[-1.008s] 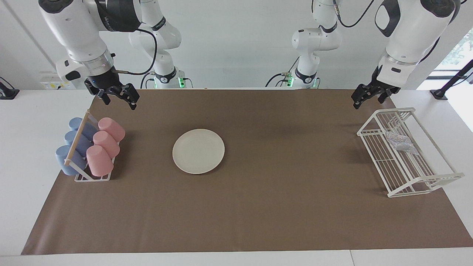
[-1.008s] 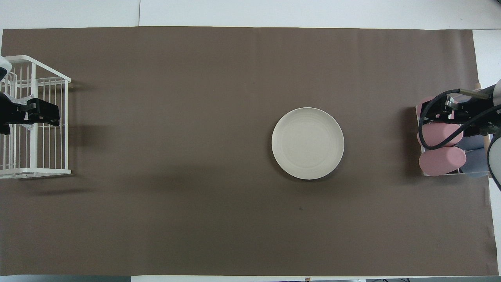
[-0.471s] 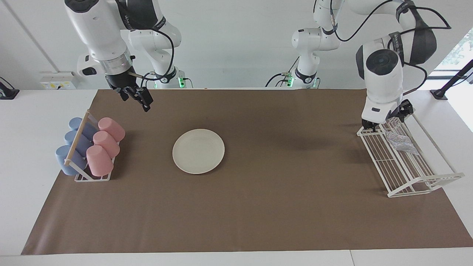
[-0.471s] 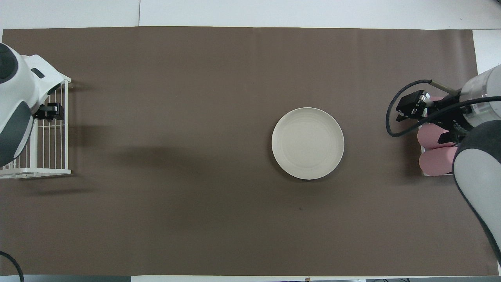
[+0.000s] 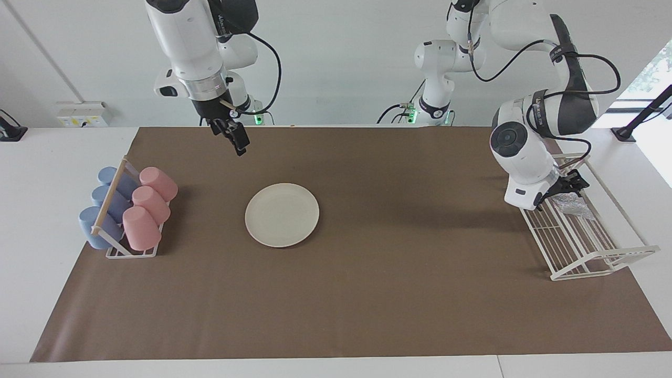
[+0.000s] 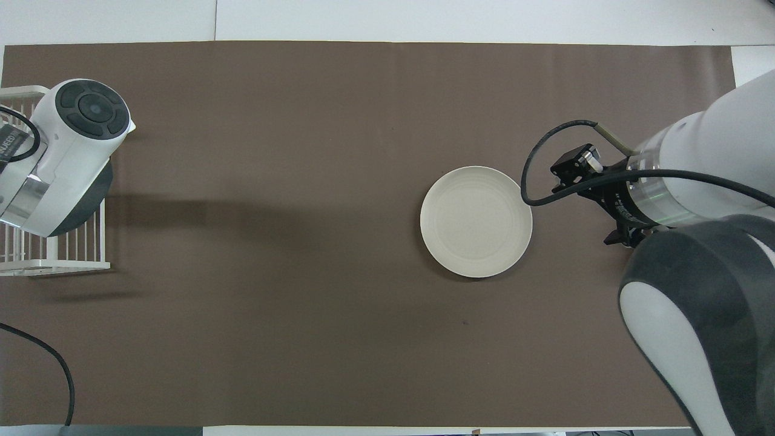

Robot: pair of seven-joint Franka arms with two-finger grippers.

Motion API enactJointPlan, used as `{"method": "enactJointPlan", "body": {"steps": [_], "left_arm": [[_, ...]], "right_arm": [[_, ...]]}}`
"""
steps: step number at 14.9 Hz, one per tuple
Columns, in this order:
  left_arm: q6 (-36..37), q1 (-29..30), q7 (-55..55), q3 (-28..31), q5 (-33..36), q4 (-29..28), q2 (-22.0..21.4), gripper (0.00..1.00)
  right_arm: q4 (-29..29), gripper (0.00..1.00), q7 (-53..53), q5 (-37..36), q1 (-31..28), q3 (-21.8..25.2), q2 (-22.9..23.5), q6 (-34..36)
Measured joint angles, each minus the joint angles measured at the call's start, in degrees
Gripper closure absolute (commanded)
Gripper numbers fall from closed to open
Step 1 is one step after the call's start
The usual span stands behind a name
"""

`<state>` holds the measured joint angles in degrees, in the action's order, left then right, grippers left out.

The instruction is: Wipe plate with sponge

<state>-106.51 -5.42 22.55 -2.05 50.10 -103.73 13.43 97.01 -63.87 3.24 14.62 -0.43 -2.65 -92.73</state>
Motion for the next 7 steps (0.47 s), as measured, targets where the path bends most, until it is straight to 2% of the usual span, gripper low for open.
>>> {"method": "enactJointPlan", "body": {"steps": [2,3,5,7], "left_arm": [[-0.69,0.17,1.51,0.19,0.62,-0.36,0.42,0.02],[-0.91,0.31,2.52,0.21,0.66,-0.42,0.42,0.17],[-1.09,0.41,3.7,0.21,0.68,-0.42,0.42,0.62],[-1.1,0.41,4.17,0.2,0.69,-0.43,0.42,0.99]], "right_arm": [[0.0,0.0,-4.98,2.64,0.91,-0.74,-0.07,-1.08],[0.01,0.0,-7.85,3.14,0.95,-1.52,-0.09,-2.45],[0.17,0.0,-15.63,3.39,0.97,-4.02,-0.03,-7.11],[0.34,0.0,-22.12,3.41,1.07,-7.43,0.56,-10.15]]}}
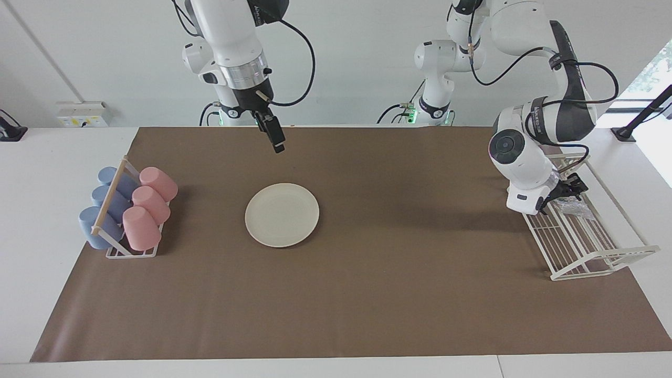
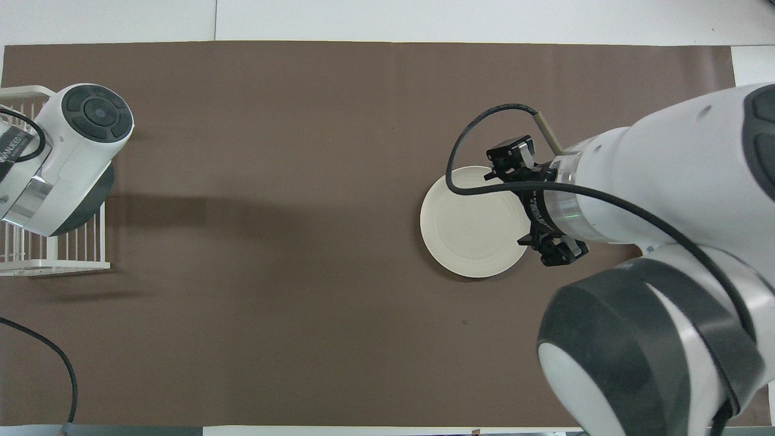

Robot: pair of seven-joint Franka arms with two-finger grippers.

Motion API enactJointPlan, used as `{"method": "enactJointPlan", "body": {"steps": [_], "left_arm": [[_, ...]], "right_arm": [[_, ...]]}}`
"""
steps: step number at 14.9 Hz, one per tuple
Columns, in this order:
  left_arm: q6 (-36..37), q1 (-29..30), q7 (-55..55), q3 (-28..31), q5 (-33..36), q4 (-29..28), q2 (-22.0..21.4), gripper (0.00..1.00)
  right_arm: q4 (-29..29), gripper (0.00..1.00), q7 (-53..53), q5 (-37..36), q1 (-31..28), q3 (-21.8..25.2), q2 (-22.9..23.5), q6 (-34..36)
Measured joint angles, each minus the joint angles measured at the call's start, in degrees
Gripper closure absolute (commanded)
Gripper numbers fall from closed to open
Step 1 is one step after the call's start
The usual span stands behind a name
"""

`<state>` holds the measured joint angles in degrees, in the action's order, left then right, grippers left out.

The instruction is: Wipe plate with sponge

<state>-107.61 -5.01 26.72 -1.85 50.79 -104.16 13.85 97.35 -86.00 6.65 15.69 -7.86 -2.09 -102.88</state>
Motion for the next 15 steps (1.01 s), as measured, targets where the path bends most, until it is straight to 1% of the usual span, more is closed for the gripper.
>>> {"method": "enactJointPlan", "body": {"steps": [1,3,8,10,12,13,15], "left_arm": [[0.0,0.01,0.17,0.0,0.01,0.0,0.0,1.0],[-0.01,0.05,0.76,0.03,0.02,0.0,-0.01,1.0],[-0.01,0.07,1.58,0.11,0.03,0.07,-0.05,1.0],[0.05,0.09,1.66,0.2,0.03,0.67,-0.13,1.0],[1.23,0.09,1.66,0.2,-0.17,2.77,-0.23,1.0],[2.64,0.08,1.48,0.12,-1.36,4.64,-0.3,1.0],[5.7,0.05,-0.1,0.01,-8.01,9.09,-0.54,1.0]], "right_arm": [[-0.04,0.0,-1.99,0.01,0.07,-1.33,0.49,-0.77],[-1.19,0.0,-4.65,0.09,0.44,-2.51,1.93,-1.35],[-8.99,0.0,-9.82,0.18,4.35,-2.67,8.64,-1.02],[-10.68,0.0,-10.74,-0.03,5.71,-2.68,10.62,-0.9],[-11.0,0.0,-10.82,-0.06,6.01,-2.7,11.18,-0.6],[-11.01,0.0,-10.82,-0.07,6.0,-2.67,11.18,-0.32],[-11.16,0.0,-10.82,-0.13,5.89,-2.58,11.18,0.72]]}}
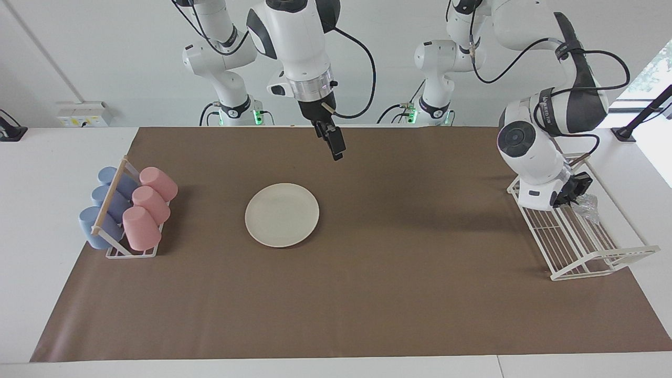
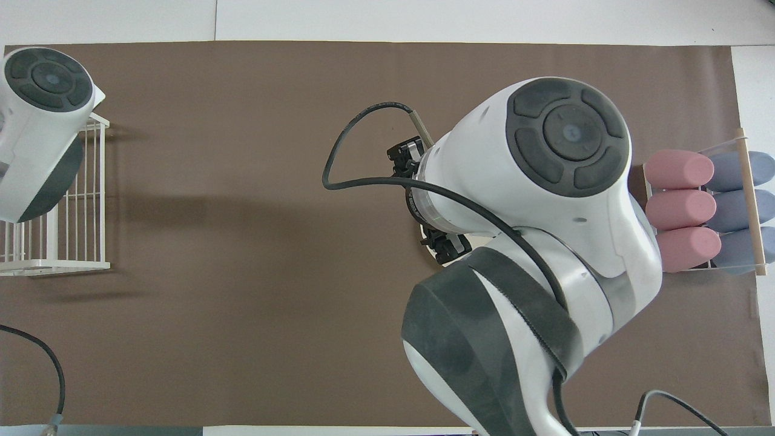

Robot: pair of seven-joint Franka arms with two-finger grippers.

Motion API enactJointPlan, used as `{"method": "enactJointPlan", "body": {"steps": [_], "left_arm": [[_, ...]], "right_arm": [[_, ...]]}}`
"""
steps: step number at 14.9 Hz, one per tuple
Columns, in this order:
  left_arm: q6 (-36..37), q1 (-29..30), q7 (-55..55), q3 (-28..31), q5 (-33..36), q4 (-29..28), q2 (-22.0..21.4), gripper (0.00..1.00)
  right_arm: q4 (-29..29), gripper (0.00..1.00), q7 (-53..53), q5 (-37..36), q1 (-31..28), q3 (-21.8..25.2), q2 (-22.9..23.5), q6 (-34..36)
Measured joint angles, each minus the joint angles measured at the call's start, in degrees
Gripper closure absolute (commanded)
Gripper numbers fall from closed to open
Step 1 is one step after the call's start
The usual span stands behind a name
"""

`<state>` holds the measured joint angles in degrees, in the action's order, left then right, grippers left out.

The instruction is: Wipe plate with sponge

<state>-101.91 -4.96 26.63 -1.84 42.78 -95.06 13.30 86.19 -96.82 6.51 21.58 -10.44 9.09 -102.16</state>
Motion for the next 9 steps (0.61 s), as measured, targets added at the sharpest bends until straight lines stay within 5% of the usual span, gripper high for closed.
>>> {"method": "enactJointPlan", "body": {"steps": [9], "left_arm": [[9.71,-0.15,-1.34,0.0,-41.69,11.35,-0.75,1.0]], "right_arm": [[-0.57,0.0,0.0,-0.16,-0.11,0.39,-0.13,1.47]]}}
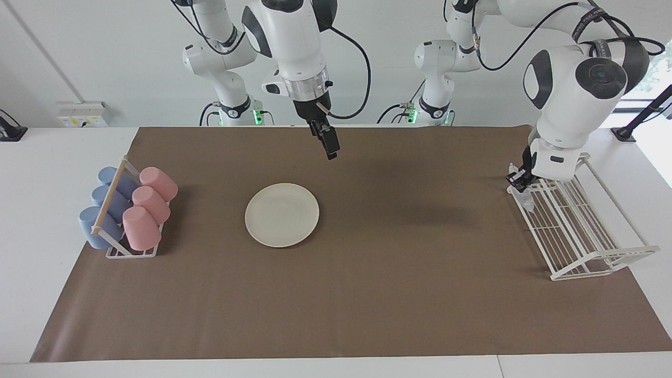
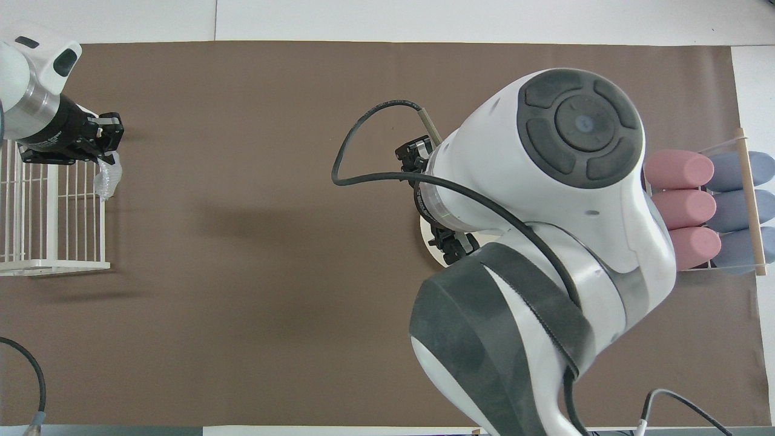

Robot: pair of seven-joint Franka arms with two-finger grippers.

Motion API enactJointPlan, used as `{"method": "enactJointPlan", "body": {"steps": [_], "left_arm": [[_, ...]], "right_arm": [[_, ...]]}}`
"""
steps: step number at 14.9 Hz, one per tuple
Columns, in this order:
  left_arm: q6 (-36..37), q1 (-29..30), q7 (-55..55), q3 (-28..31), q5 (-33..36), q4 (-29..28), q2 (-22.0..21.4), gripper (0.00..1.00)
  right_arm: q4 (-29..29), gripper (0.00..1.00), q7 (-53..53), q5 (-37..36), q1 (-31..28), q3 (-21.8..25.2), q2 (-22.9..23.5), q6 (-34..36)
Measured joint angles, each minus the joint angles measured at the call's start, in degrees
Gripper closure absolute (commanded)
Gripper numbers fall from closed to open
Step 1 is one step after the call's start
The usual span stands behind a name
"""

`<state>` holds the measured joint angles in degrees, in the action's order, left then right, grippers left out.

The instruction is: Wipe plate with sponge

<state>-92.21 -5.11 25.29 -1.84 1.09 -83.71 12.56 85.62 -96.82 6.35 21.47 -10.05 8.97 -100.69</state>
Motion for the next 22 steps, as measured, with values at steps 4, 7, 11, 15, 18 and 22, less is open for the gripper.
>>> {"method": "enactJointPlan", "body": {"steps": [4,7,11,15,18,22], "left_arm": [[0.36,1.6,0.01,0.5,-20.51,0.09,-1.91,1.0],[0.05,1.92,-2.28,0.56,-33.98,-3.07,-3.13,1.0],[-8.17,1.87,-15.32,0.37,-54.44,-19.0,-9.8,1.0],[-10.86,1.44,-26.61,-0.21,-70.88,-33.19,-16.36,1.0],[-10.72,0.38,-33.82,-0.6,-78.61,-38.82,-17.43,1.0],[-8.98,0.05,-39.28,-0.71,-83.49,-42.91,-18.04,1.0]], "right_arm": [[0.01,0.0,0.0,-0.02,0.11,-0.2,0.0,0.0],[-0.2,0.0,-0.67,-0.02,0.21,-0.43,-0.19,0.16],[-1.55,0.02,-1.11,-0.06,2.9,-0.59,0.5,7.52],[-11.92,0.02,-4.76,-0.74,5.06,-0.36,7.35,10.91],[-21.39,0.01,-9.6,-2.71,8.49,-0.17,14.99,10.91],[-24.73,0.01,-12.37,-3.03,11.26,-0.25,17.99,10.73]]}}
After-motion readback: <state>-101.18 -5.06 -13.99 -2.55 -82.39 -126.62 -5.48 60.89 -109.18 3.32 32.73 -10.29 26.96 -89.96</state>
